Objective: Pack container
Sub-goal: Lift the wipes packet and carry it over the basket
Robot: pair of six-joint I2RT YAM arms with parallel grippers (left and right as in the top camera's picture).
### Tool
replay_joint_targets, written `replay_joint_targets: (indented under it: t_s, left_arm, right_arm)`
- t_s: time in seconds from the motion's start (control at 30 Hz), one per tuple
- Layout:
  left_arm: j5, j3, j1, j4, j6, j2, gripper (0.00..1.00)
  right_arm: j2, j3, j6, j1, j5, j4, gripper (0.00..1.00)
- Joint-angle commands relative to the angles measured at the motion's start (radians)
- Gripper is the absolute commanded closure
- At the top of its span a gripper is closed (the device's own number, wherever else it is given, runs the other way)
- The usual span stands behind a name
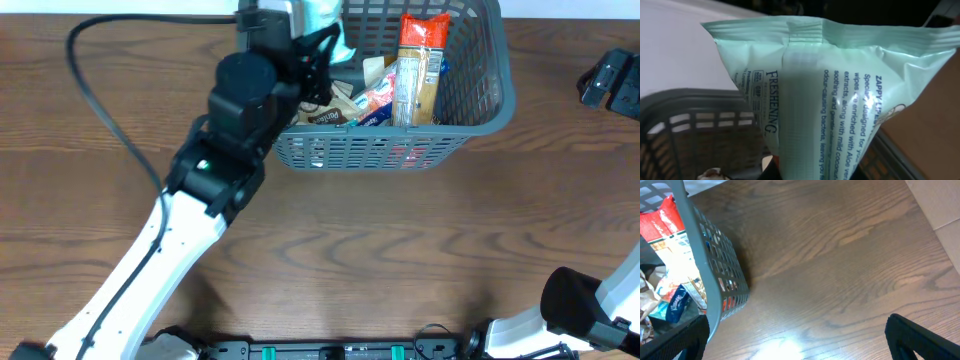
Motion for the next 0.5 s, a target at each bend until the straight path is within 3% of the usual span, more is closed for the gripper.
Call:
replay_joint_targets:
  t_s: [0.0, 0.47]
  left_arm:
    - [0.005, 0.033, 0.0, 0.021, 0.002, 0.063, 0.94]
    - [-0.197, 0.035, 0.0, 0.133, 0.034, 0.196, 0.94]
  right_arm:
    - [0.001, -0.003, -0.013, -0.003, -0.007, -0.003, 0.01]
    - [0.001, -0.003, -0.013, -0.003, -0.007, -0.003, 0.01]
